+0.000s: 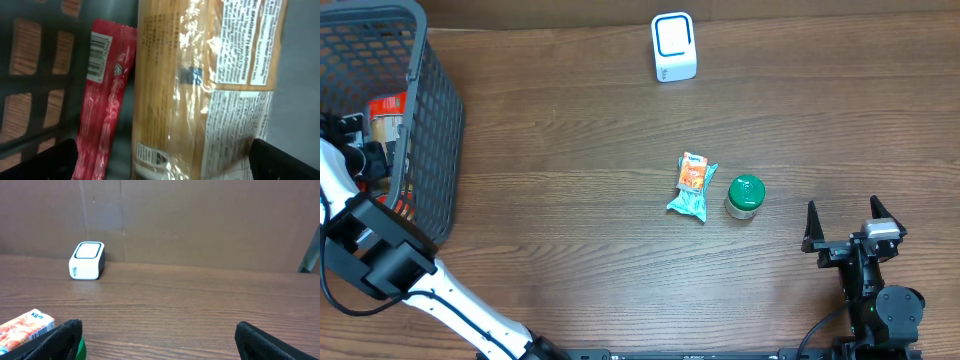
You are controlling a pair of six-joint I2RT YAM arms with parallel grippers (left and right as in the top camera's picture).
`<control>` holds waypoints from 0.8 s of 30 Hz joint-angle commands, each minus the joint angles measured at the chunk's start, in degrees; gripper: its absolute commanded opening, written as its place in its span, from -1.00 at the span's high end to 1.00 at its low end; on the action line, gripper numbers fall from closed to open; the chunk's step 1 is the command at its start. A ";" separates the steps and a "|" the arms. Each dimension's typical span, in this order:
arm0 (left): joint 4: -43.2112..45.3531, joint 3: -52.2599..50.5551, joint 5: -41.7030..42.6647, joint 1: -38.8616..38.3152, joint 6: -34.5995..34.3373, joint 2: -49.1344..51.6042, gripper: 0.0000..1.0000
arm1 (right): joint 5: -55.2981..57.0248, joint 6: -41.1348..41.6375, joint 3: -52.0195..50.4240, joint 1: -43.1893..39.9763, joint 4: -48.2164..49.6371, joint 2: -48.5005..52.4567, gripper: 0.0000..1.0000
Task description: Scan the item barcode
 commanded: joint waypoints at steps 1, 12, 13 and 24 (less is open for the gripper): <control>1.01 -0.02 -0.90 0.74 2.27 0.33 -1.00 | -0.07 -0.22 -0.61 -0.20 0.13 -0.57 -1.00; 1.20 -0.02 -4.02 0.92 2.51 4.00 -1.00 | -0.07 -0.22 -0.61 -0.20 0.13 -0.57 -1.00; 1.20 -0.02 -4.74 0.94 2.56 4.09 -1.00 | -0.07 -0.22 -0.61 -0.20 0.13 -0.57 -1.00; 1.44 -0.02 -9.25 1.62 3.10 4.07 -1.00 | -0.07 -0.22 -0.61 -0.20 0.13 -0.57 -1.00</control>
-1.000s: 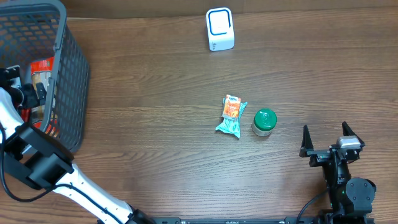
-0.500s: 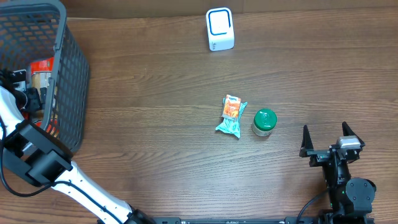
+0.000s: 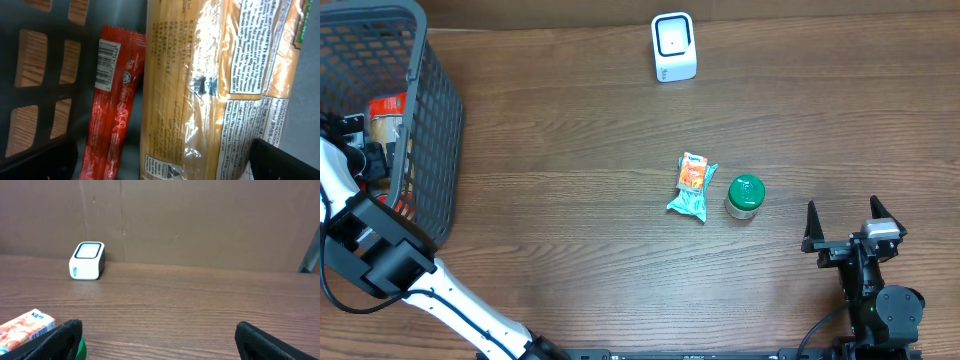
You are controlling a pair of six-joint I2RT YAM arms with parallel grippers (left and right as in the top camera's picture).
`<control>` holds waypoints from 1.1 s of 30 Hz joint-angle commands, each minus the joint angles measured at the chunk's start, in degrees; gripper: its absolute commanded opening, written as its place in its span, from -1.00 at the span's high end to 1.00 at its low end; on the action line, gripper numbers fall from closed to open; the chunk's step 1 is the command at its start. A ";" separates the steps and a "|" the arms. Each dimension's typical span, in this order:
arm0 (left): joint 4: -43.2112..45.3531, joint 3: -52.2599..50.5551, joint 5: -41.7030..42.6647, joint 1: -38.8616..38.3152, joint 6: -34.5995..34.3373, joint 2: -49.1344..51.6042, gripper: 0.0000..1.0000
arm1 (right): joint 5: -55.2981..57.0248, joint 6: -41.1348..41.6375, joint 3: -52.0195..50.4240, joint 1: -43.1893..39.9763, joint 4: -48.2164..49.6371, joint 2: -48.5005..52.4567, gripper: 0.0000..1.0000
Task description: Scan the item barcode
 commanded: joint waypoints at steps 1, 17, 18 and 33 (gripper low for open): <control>-0.13 -0.15 -8.24 1.44 1.90 2.97 -1.00 | -0.07 -0.24 -0.61 -0.20 0.15 -0.57 -1.00; -0.59 1.44 -6.43 1.20 1.95 2.93 -0.99 | -0.07 -0.24 -0.61 -0.20 0.15 -0.57 -1.00; -0.59 1.29 -6.21 1.29 1.92 2.93 -0.99 | -0.07 -0.24 -0.61 -0.20 0.15 -0.57 -1.00; -0.79 0.92 4.24 3.19 1.97 2.89 -0.99 | -0.07 -0.24 -0.61 -0.20 0.15 -0.57 -1.00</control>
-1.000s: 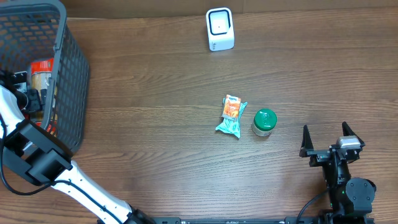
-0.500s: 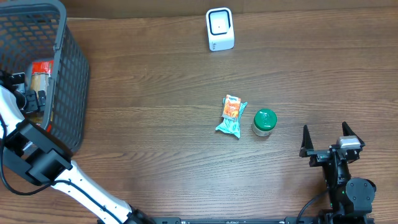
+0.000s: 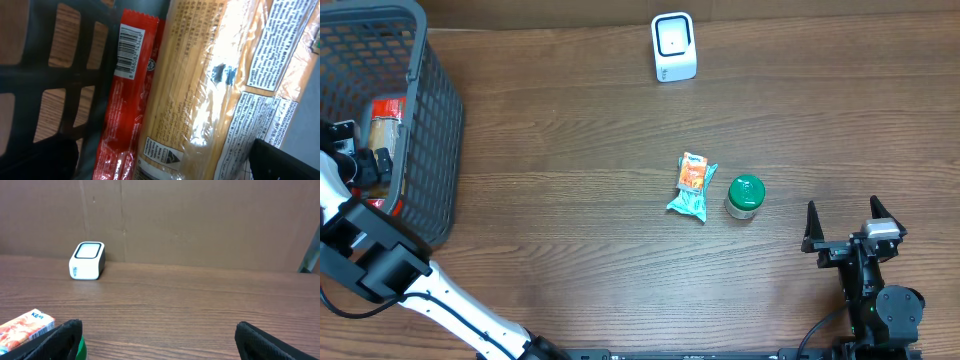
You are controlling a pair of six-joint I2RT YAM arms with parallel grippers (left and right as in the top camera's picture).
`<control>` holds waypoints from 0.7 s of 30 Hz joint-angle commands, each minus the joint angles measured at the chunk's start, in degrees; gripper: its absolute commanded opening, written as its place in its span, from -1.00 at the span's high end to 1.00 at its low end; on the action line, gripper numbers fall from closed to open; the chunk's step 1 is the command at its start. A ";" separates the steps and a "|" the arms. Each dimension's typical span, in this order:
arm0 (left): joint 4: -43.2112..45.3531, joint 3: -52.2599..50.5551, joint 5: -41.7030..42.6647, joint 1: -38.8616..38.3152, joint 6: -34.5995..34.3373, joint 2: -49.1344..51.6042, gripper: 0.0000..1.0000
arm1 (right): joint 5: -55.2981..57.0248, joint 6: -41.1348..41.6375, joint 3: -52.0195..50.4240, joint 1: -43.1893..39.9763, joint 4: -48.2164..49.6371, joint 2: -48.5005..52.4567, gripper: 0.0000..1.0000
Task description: Scan the item barcode
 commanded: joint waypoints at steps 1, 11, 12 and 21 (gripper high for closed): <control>-0.72 0.31 2.27 0.76 1.22 2.29 -0.99 | -0.07 -0.22 -0.61 -0.20 0.15 -0.57 -1.00; -3.80 7.23 8.57 0.39 1.16 -0.37 -1.00 | -0.07 -0.22 -0.61 -0.20 0.15 -0.57 -1.00; -3.98 7.26 7.41 0.37 1.16 -0.37 -1.00 | -0.07 -0.22 -0.61 -0.20 0.15 -0.57 -1.00; -2.80 2.14 4.55 0.57 4.22 0.44 -1.00 | -0.07 -0.22 -0.61 -0.20 0.15 -0.57 -1.00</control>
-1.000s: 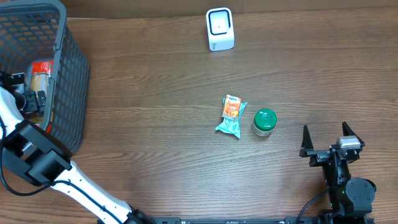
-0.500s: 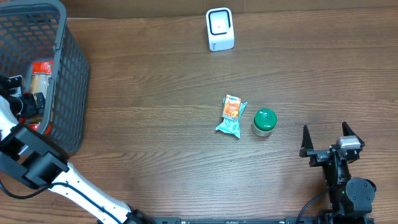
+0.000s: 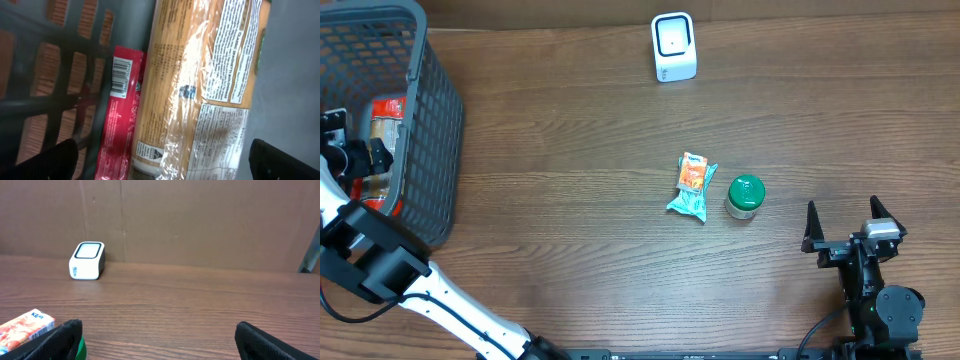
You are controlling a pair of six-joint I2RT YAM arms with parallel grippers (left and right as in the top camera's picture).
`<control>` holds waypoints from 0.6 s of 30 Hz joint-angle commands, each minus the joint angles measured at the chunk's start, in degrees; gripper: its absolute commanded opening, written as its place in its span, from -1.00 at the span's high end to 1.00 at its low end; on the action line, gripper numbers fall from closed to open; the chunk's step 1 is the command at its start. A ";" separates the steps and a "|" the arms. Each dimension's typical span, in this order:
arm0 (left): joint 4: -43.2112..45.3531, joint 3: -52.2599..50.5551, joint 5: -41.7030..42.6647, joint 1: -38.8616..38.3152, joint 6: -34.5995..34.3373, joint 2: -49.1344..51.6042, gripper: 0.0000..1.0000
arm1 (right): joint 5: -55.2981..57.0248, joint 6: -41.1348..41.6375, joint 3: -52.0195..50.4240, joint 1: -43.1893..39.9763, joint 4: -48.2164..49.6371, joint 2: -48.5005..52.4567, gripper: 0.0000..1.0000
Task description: Scan the item barcode
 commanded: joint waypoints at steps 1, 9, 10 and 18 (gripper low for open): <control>1.36 -3.37 -1.62 0.37 2.54 0.44 -0.99 | -0.07 -0.22 -0.61 -0.20 0.13 -0.57 -1.00; 5.46 -7.17 -1.68 0.68 2.97 0.44 -1.00 | -0.07 -0.22 -0.61 -0.20 0.13 -0.57 -1.00; 6.05 -7.76 -1.70 0.70 3.02 0.44 -0.99 | -0.07 -0.22 -0.61 -0.20 0.13 -0.57 -1.00; 11.39 -14.62 -2.54 1.11 3.43 0.44 -1.00 | -0.07 -0.22 -0.61 -0.20 0.13 -0.57 -1.00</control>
